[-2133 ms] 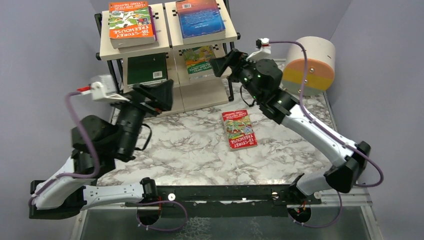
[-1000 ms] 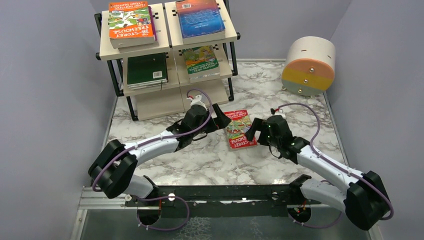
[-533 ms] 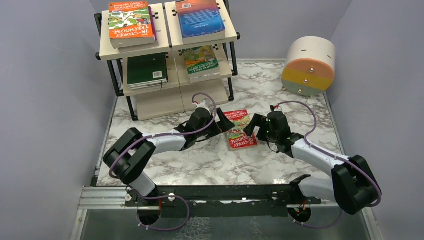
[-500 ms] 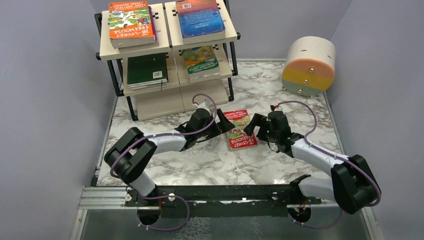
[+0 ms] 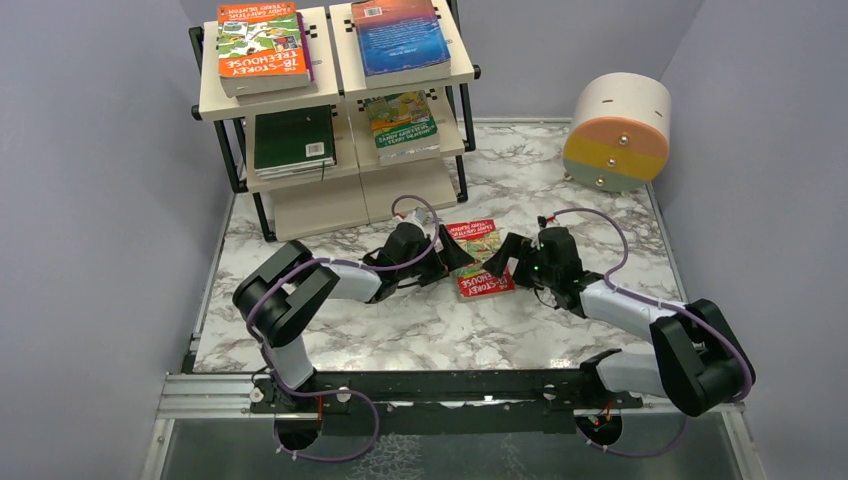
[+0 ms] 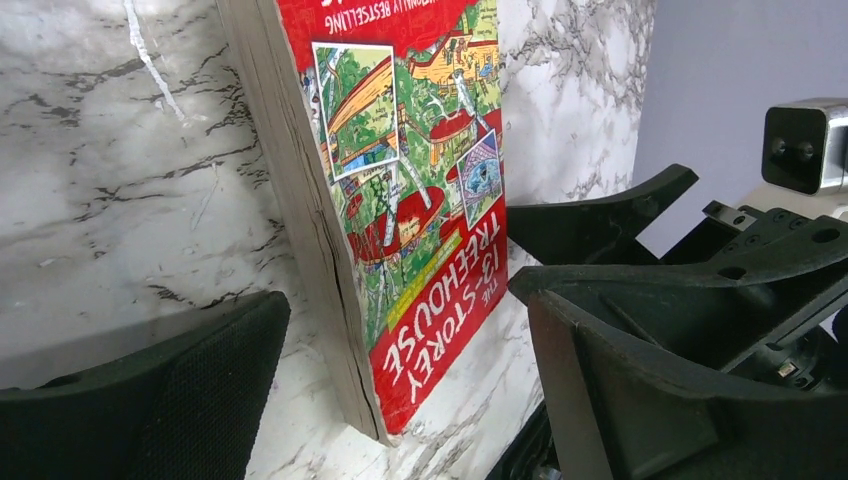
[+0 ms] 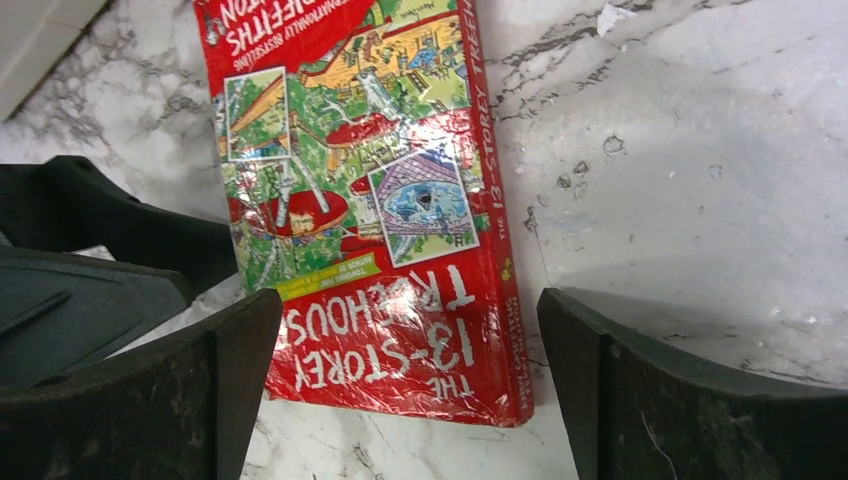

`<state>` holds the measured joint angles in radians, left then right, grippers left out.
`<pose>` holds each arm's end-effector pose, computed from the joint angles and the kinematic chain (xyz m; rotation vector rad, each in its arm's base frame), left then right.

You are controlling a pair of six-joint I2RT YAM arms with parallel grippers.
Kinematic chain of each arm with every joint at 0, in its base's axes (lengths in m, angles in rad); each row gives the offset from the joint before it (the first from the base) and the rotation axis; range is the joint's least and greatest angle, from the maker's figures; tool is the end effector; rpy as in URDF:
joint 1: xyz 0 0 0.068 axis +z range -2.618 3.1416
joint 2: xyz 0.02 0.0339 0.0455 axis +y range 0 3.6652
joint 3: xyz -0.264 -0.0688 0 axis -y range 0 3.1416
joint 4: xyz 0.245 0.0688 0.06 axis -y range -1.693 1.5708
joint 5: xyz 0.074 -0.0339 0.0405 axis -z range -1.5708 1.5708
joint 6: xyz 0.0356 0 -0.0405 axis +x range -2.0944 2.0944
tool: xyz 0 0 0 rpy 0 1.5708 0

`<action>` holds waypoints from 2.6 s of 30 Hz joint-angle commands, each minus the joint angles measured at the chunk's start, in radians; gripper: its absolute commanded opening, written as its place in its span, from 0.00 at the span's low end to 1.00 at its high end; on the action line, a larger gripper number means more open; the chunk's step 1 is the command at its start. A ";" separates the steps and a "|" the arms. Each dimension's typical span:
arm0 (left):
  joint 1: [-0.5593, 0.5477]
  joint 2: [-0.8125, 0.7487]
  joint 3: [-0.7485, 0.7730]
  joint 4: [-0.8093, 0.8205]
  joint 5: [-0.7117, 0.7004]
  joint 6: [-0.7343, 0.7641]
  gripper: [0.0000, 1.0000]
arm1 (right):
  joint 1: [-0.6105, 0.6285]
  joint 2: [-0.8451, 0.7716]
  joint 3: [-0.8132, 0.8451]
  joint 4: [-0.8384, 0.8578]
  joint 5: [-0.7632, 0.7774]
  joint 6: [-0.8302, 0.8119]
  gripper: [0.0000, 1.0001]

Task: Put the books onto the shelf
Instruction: Pick up the book from the center of the board.

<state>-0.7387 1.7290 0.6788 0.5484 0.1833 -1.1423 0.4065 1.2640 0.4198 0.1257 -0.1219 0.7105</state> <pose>0.2404 -0.2277 0.1391 -0.3459 2.3289 -1.2516 0.2097 0.0950 0.1499 0.2962 2.3707 0.6981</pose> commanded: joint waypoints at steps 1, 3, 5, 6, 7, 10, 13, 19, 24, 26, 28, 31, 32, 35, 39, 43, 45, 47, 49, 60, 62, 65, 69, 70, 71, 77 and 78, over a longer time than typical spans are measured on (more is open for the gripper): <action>0.001 0.034 0.015 0.069 0.045 -0.023 0.83 | -0.018 0.024 -0.023 0.081 -0.072 0.020 0.98; -0.001 0.042 0.017 0.080 0.046 -0.026 0.83 | -0.024 0.033 -0.032 0.101 -0.097 0.029 0.98; -0.001 0.053 0.016 0.097 0.051 -0.034 0.82 | -0.029 0.043 -0.038 0.120 -0.120 0.037 0.98; -0.001 0.059 0.017 0.108 0.055 -0.037 0.81 | -0.032 0.046 -0.041 0.131 -0.130 0.041 0.98; 0.000 0.063 0.019 0.117 0.059 -0.042 0.81 | -0.033 0.048 -0.045 0.142 -0.140 0.044 0.97; -0.001 0.066 0.016 0.154 0.069 -0.057 0.79 | -0.035 0.050 -0.061 0.177 -0.173 0.054 0.97; -0.002 0.051 0.012 0.181 0.072 -0.064 0.77 | -0.041 0.053 -0.071 0.198 -0.198 0.062 0.97; -0.007 -0.011 0.003 0.203 0.070 -0.068 0.74 | -0.052 0.062 -0.088 0.225 -0.224 0.070 0.97; -0.011 -0.056 -0.002 0.213 0.069 -0.077 0.73 | -0.054 0.073 -0.092 0.235 -0.235 0.074 0.97; -0.014 -0.065 0.000 0.219 0.069 -0.079 0.73 | -0.056 0.074 -0.092 0.235 -0.238 0.074 0.97; -0.017 -0.067 0.005 0.220 0.069 -0.077 0.72 | -0.056 0.073 -0.092 0.235 -0.238 0.074 0.97; -0.023 -0.054 0.008 0.223 0.075 -0.078 0.71 | -0.057 0.075 -0.092 0.235 -0.240 0.076 0.97; -0.027 -0.048 0.007 0.228 0.076 -0.081 0.70 | -0.057 0.075 -0.092 0.236 -0.241 0.076 0.97; -0.038 -0.035 0.010 0.241 0.078 -0.084 0.68 | -0.058 0.075 -0.094 0.239 -0.243 0.079 0.97; -0.050 0.016 0.017 0.255 0.083 -0.089 0.66 | -0.063 0.075 -0.096 0.239 -0.247 0.077 0.96; -0.060 0.039 0.024 0.265 0.086 -0.093 0.65 | -0.067 0.071 -0.098 0.237 -0.252 0.074 0.96; -0.063 0.050 0.030 0.267 0.087 -0.094 0.64 | -0.069 0.071 -0.097 0.236 -0.254 0.074 0.96; -0.065 0.059 0.033 0.269 0.087 -0.096 0.63 | -0.071 0.070 -0.095 0.235 -0.254 0.071 0.96; -0.065 0.063 0.036 0.272 0.087 -0.098 0.60 | -0.071 0.072 -0.093 0.234 -0.255 0.071 0.96; -0.064 0.029 0.019 0.271 0.074 -0.093 0.29 | -0.082 0.059 -0.086 0.205 -0.248 0.068 0.96; -0.061 0.015 0.011 0.272 0.074 -0.091 0.19 | -0.088 0.037 -0.087 0.191 -0.243 0.066 0.96; -0.053 -0.007 -0.001 0.272 0.073 -0.087 0.02 | -0.106 -0.003 -0.085 0.163 -0.254 0.056 0.96; -0.033 -0.052 -0.026 0.271 0.069 -0.089 0.00 | -0.151 -0.065 -0.079 0.125 -0.302 0.042 0.96; -0.027 -0.068 -0.034 0.271 0.067 -0.091 0.00 | -0.162 -0.080 -0.076 0.117 -0.317 0.037 0.97; -0.021 -0.084 -0.043 0.271 0.067 -0.094 0.00 | -0.173 -0.094 -0.071 0.108 -0.334 0.029 0.97; 0.017 -0.207 -0.080 0.273 0.067 -0.098 0.00 | -0.227 -0.149 -0.037 0.059 -0.447 0.031 0.97; 0.024 -0.225 -0.084 0.272 0.071 -0.100 0.00 | -0.239 -0.154 -0.042 0.069 -0.473 0.049 0.97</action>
<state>-0.7383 1.6058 0.5976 0.7444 0.2390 -1.2415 0.1997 1.1435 0.3542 0.2184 -0.4732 0.7475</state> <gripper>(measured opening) 0.097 0.967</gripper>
